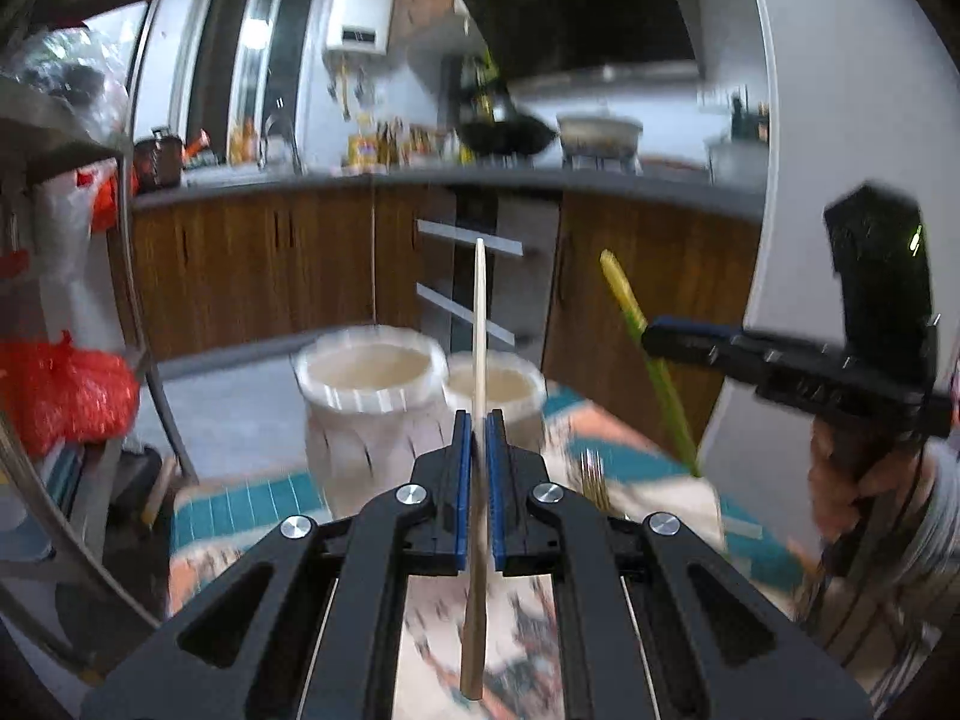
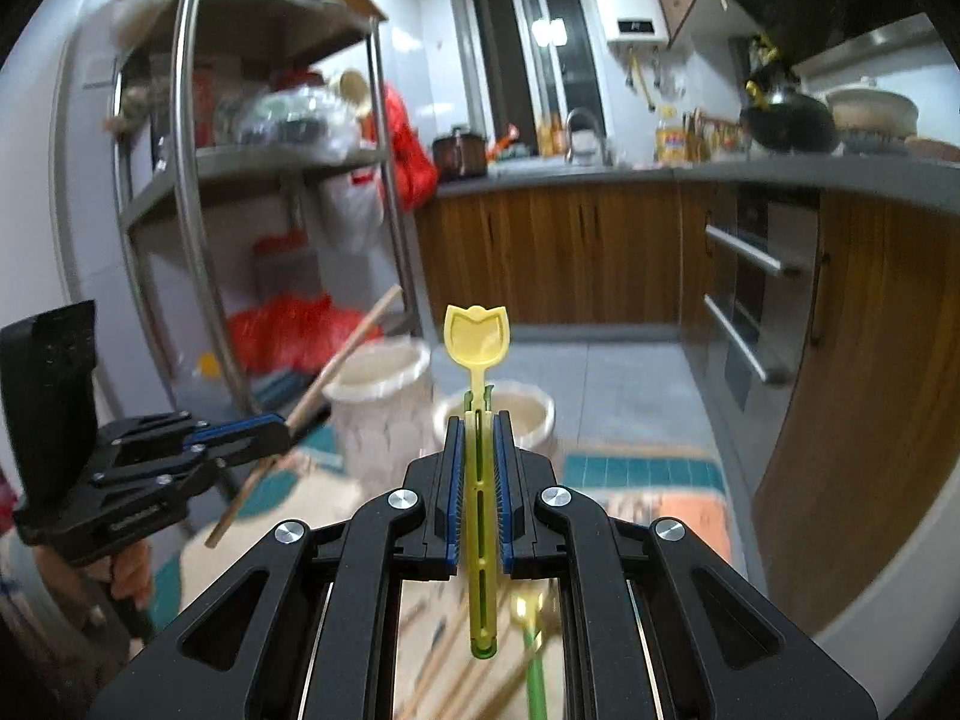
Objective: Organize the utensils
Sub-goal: 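Drop chopstick in large holder with left while right drops utensil in small holder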
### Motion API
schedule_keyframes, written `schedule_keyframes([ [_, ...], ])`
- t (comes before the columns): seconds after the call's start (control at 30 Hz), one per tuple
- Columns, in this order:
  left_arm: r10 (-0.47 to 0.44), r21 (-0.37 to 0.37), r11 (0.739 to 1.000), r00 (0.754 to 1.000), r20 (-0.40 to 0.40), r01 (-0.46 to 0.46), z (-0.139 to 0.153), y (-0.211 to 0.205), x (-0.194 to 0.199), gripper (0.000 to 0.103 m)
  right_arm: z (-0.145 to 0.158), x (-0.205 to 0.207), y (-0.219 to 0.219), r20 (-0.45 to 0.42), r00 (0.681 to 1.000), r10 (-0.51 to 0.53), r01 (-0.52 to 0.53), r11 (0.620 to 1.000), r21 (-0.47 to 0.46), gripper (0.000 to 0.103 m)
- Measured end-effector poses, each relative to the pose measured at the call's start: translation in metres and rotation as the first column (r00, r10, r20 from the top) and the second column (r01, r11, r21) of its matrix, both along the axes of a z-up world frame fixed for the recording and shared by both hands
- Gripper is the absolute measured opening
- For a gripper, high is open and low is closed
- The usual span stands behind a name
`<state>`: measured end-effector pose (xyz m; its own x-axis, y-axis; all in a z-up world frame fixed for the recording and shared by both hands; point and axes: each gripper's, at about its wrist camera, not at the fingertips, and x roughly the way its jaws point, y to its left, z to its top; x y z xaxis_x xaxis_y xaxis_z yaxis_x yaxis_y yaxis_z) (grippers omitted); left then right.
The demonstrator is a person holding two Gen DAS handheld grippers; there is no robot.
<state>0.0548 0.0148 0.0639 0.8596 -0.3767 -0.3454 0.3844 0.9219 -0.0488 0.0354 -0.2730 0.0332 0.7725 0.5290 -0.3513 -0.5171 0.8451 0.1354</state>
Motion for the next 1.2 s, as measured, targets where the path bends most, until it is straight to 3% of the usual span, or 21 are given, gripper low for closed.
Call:
schedule_keyframes([
  [0.2, 0.022, -0.068, 0.998, 0.995, 0.096, -0.016, 0.037, 0.01, 0.03, 0.005, 0.017, 0.036, 0.011, 0.048, 0.999, -0.024, 0.021, 0.997, 0.074, 0.01],
  [0.37, 0.031, -0.154, 0.988, 0.995, 0.094, -0.016, 0.046, 0.019, 0.07, 0.005, 0.02, 0.076, 0.016, -0.007, 1.0, -0.015, 0.016, 0.982, 0.189, 0.01],
  [0.53, 0.072, -0.223, 0.973, 0.996, 0.052, -0.058, 0.031, 0.025, 0.105, 0.005, 0.008, 0.107, 0.02, -0.068, 0.997, -0.042, 0.059, 0.964, 0.26, 0.01],
  [0.67, 0.136, -0.245, 0.962, 0.99, 0.044, -0.121, 0.015, 0.029, 0.124, 0.005, 0.0, 0.114, 0.029, -0.012, 0.994, -0.105, 0.105, 0.969, 0.224, 0.01],
  [0.77, 0.174, -0.214, 0.963, 0.984, 0.038, -0.162, 0.001, 0.025, 0.132, 0.005, -0.008, 0.119, 0.035, -0.006, 0.992, -0.125, 0.124, 0.975, 0.185, 0.01],
  [1.0, 0.148, -0.113, 0.983, 0.987, 0.055, -0.141, -0.014, 0.014, 0.119, 0.005, -0.025, 0.115, 0.047, -0.011, 0.993, -0.113, 0.114, 0.991, 0.067, 0.01],
  [1.2, 0.142, -0.075, 0.987, 0.989, 0.043, -0.139, -0.021, 0.01, 0.101, 0.005, -0.033, 0.105, 0.051, -0.016, 0.994, -0.108, 0.108, 0.994, 0.002, 0.01],
])
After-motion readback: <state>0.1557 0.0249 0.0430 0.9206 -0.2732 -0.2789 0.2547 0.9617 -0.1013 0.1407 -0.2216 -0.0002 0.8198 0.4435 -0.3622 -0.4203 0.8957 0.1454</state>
